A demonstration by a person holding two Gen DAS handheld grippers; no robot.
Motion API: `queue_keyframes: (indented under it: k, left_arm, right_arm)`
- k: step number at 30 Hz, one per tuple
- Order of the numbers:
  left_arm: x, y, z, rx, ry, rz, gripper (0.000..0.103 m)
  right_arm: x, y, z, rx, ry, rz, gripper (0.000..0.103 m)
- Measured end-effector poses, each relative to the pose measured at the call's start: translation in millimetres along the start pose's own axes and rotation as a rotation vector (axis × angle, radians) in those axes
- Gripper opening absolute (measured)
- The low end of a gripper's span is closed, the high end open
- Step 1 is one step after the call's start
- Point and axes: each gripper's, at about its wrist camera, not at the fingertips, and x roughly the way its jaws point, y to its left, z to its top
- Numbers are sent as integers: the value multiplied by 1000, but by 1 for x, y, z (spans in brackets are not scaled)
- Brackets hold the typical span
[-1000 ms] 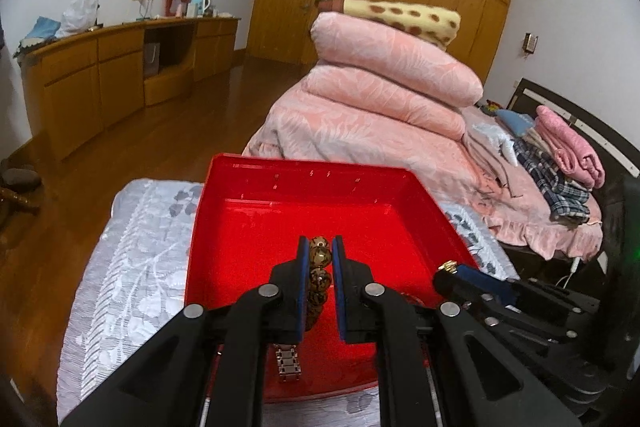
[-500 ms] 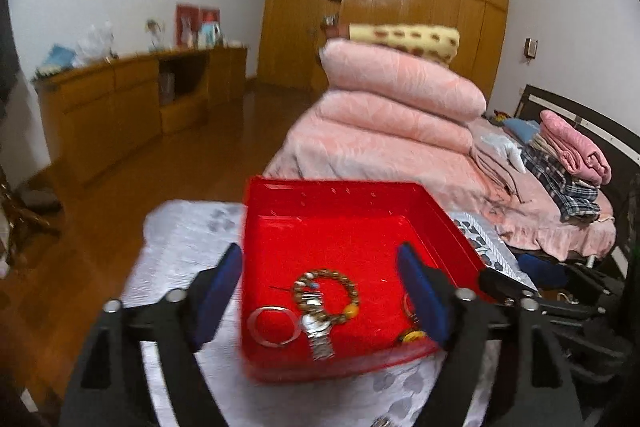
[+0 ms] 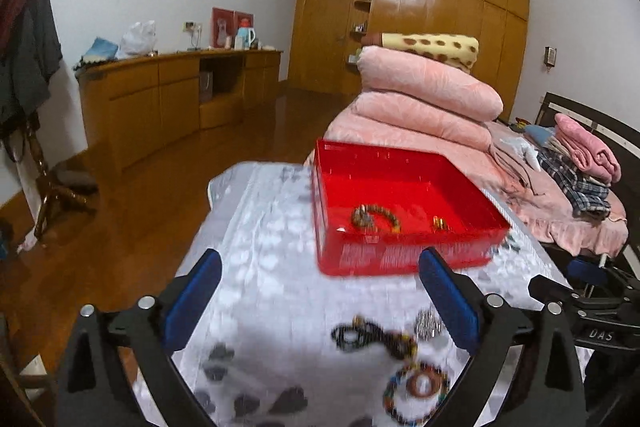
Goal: Organize jewelry
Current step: 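Withdraw both open tools from the red box back over the remaining jewelry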
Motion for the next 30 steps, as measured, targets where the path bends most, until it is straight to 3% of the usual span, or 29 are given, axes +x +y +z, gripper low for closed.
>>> queue_keyframes:
  k: [10,20,26,28,30]
  left_arm:
    - [-8,-3,-44,30,83,33,97]
    - [-7,-1,-77,93,158,75,97]
    - [-9,15,-81,65,174,100,97]
    - [-11,23,-80,57,171,115,97]
    - [-12,29,-79,50,165,131,97]
  right_arm:
    - [-11,13,-47,-22,32,53,97]
    - [-10,40,-58,-87,61,66,97]
    - [-7,57,-61,-105,82,141,97]
    - [-5,65,-61,-121,89,163,93]
    - [1,72,-62,-138,113,186,68]
